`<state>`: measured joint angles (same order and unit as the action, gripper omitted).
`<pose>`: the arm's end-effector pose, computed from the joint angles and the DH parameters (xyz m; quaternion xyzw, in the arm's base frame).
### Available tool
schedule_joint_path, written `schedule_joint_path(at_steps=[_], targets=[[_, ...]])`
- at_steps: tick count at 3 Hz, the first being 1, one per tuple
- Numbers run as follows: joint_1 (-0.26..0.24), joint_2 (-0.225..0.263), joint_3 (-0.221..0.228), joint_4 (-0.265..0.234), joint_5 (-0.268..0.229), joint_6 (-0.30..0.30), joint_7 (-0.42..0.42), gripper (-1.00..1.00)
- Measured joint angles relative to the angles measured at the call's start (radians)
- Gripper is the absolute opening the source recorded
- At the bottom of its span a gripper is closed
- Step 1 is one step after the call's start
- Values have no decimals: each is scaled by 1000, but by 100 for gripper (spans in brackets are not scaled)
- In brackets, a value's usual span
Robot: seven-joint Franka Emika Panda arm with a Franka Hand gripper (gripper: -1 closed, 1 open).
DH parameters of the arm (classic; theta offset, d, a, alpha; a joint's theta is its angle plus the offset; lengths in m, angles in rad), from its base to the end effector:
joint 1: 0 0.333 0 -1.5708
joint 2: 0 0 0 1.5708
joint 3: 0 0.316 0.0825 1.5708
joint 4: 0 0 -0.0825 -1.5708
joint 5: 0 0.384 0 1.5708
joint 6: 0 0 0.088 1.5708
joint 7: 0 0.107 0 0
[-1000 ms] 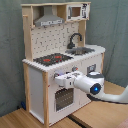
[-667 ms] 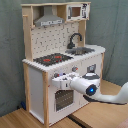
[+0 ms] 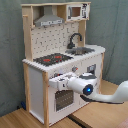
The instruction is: Play with the kitchen
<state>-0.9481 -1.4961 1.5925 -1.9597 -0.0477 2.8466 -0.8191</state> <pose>0.3489 0.5555 0.3358 0.2854 0.6660 0.2334 0.6484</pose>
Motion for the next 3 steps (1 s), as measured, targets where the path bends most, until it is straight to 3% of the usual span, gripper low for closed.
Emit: schedule_joint_path(at_steps=[3], targets=[[8,12,-1,-19,5,0,333,-100]])
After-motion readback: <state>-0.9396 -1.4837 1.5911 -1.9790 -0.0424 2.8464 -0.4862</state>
